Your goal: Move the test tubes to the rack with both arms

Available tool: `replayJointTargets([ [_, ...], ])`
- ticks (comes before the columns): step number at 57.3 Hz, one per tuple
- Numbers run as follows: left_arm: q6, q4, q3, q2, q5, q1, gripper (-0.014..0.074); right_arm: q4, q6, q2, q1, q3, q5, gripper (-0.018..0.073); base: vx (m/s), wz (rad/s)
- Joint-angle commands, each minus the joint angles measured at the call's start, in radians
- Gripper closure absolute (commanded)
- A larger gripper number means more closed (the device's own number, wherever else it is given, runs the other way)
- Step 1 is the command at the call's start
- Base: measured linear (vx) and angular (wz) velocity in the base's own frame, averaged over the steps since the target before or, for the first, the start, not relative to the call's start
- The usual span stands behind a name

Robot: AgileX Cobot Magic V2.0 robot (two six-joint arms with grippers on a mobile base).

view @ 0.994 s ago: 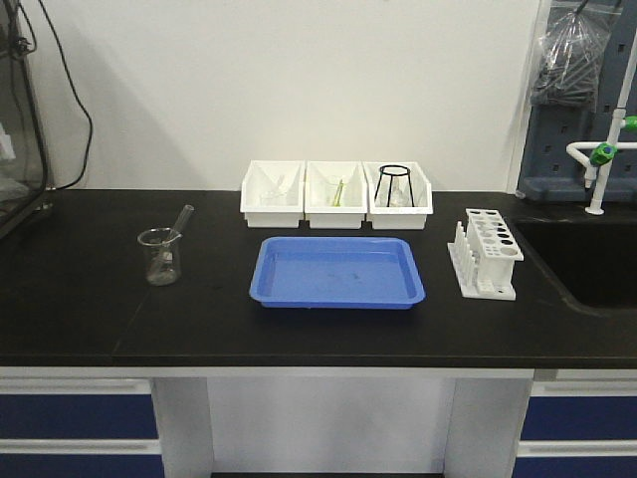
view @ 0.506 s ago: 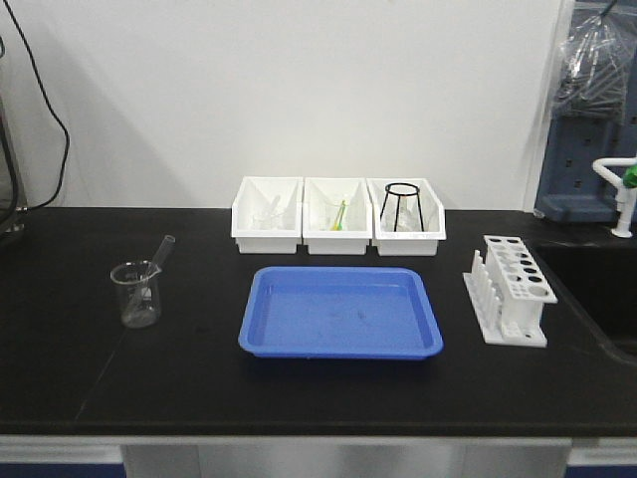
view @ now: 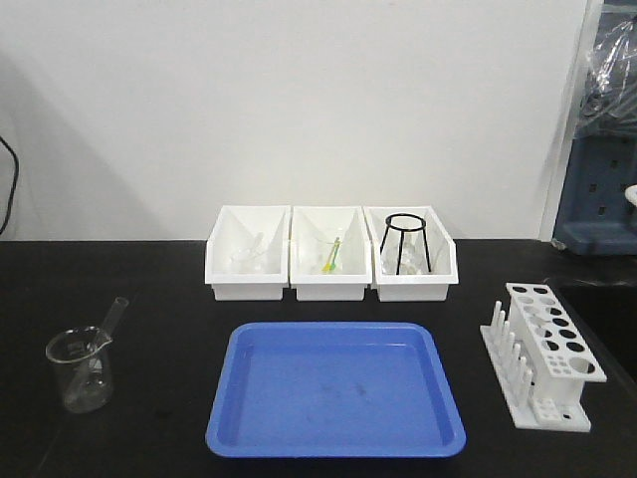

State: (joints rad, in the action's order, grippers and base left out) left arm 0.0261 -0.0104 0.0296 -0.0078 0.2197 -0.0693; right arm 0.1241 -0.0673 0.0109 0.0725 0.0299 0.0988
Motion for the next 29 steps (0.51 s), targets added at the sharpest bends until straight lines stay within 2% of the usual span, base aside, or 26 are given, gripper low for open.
replayJointTargets([
  [1, -0.006, -0.009, 0.026, -0.020, -0.082, 0.000, 0.0617, 0.008, 0.006, 0.007, 0.004, 0.012, -0.085, 0.0566, 0.37, -0.05],
  [29, -0.006, -0.009, 0.026, -0.020, -0.082, 0.000, 0.0617, 0.008, 0.006, 0.007, 0.004, 0.012, -0.085, 0.0566, 0.36, 0.01],
])
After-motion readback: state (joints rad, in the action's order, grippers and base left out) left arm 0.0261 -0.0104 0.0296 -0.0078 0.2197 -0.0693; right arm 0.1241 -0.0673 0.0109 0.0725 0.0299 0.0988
